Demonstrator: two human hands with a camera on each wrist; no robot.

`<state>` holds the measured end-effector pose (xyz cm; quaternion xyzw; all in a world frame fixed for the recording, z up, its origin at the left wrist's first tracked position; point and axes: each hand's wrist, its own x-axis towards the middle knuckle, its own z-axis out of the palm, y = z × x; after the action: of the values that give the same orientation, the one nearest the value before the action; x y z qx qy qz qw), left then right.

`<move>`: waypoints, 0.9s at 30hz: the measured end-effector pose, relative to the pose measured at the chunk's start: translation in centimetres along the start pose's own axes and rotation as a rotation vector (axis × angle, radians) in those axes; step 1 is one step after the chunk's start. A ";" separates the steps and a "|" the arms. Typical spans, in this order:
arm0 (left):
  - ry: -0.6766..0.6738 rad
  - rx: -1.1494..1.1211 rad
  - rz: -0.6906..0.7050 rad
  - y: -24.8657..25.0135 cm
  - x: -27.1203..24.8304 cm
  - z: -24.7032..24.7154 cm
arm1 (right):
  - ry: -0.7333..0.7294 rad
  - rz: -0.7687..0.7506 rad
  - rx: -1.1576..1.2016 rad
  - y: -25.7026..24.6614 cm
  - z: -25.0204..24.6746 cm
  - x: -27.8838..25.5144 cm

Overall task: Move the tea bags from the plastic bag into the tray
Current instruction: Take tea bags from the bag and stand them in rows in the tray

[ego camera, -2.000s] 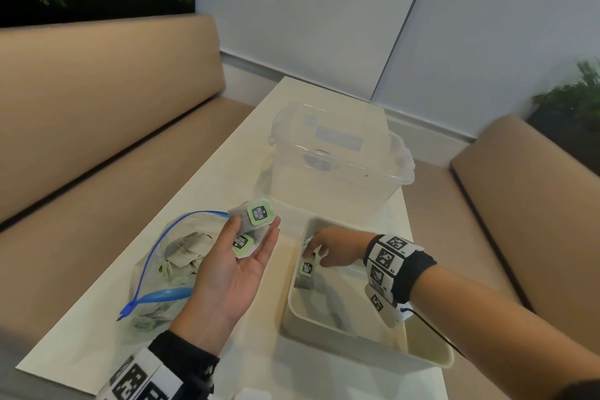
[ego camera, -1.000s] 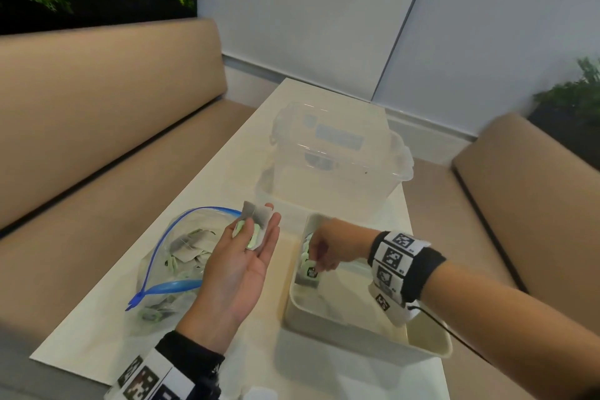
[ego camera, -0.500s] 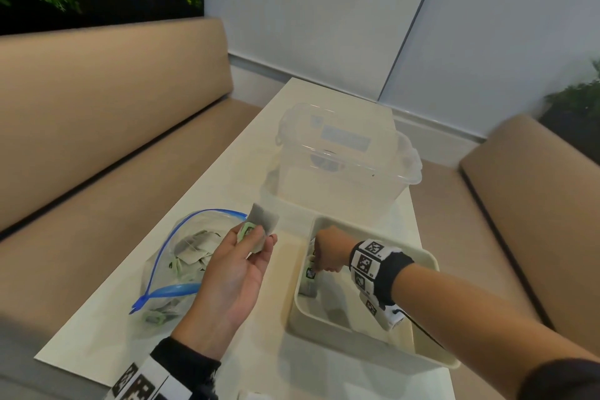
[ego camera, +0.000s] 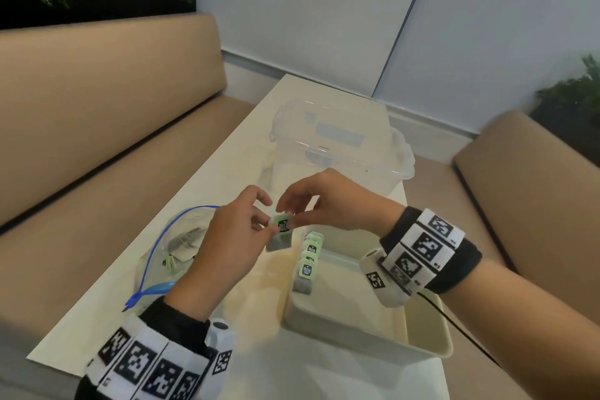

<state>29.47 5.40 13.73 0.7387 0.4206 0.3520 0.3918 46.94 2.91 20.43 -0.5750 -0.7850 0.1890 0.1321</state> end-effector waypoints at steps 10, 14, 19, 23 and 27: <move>0.057 -0.092 0.021 -0.3 -0.6 -1.3 | 0.009 0.154 -0.249 1.4 0.2 -1.4; 0.107 -0.123 0.002 -1.1 -1.5 -2.9 | -0.158 0.329 -0.293 3.5 2.0 -2.0; 0.142 -0.150 -0.036 -2.3 -2.7 -5.0 | -0.352 0.426 -0.127 5.5 5.1 -1.6; 0.180 -0.129 -0.063 -3.5 -3.1 -6.3 | -0.467 0.496 -0.153 7.1 7.8 -0.4; 0.201 -0.093 -0.094 -4.2 -3.2 -7.2 | -0.510 0.523 -0.234 8.2 8.9 0.7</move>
<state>20.64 5.97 12.69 0.6602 0.4751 0.4247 0.3975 49.96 4.52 8.76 -0.7016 -0.6357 0.2624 -0.1865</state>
